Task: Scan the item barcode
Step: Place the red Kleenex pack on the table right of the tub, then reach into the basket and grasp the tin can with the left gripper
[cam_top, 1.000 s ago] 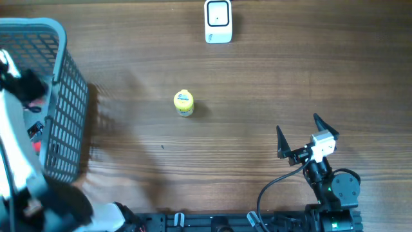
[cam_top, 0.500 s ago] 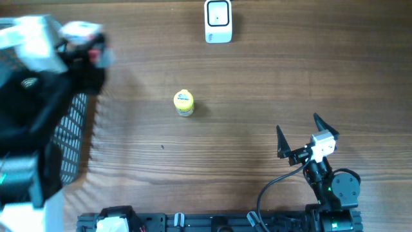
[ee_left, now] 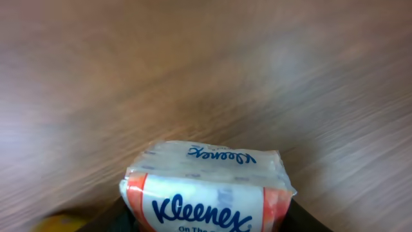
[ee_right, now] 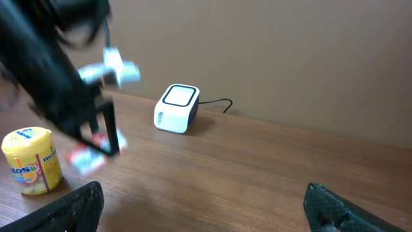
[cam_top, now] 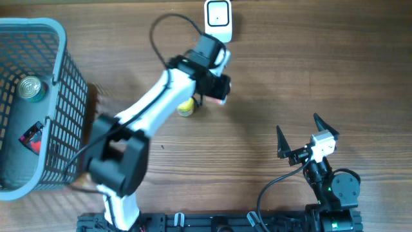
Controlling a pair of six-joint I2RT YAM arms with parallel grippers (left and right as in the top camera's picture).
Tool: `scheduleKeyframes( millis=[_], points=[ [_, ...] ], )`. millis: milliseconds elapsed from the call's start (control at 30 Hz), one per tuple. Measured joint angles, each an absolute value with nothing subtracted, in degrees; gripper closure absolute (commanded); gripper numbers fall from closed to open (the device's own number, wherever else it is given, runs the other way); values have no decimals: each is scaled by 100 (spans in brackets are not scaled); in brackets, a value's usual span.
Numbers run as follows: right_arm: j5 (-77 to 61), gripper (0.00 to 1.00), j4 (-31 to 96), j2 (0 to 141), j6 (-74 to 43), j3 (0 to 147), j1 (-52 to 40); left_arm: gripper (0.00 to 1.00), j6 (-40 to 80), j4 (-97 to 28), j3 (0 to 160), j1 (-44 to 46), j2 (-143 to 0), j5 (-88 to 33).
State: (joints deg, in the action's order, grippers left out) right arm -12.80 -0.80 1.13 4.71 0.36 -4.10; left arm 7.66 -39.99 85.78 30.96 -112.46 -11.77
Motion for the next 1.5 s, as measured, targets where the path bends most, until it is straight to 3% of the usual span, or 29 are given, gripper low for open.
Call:
scheduleKeyframes(
  millis=[33,67,333,600,767,833,967,1133,1300,1500],
  points=[
    [-1280,0,-80,113,471,36,-410,10,779,-3964,8571,3168,-11474,-1175],
    [-1280,0,-80,113,471,36,-410,0,801,-3957,8567,3194,-11555,-1168],
    [-1280,0,-80,113,471,36,-410,0,755,-4056,8556,3210,-11181,-683],
    [-1280,0,-80,113,471,36,-410,0,718,-4418,9461,3118,-8405,751],
    [-1280,0,-80,113,471,36,-410,0,718,-4580,9828,2058,-6812,1636],
    [-1280,0,-80,113,471,36,-410,0,716,-4956,9837,989,-6528,1831],
    [-1280,0,-80,113,471,36,-410,0,718,-5428,9793,-504,-6737,1824],
    [-1280,0,-80,113,471,36,-410,0,1466,-6034,9701,-2486,-8090,1188],
    [-1280,0,-80,113,471,36,-410,0,2231,-6097,9690,-3068,-8960,1004],
    [-1280,0,-80,113,471,36,-410,0,2392,-5863,9690,-3109,-10031,1022]
  ],
)
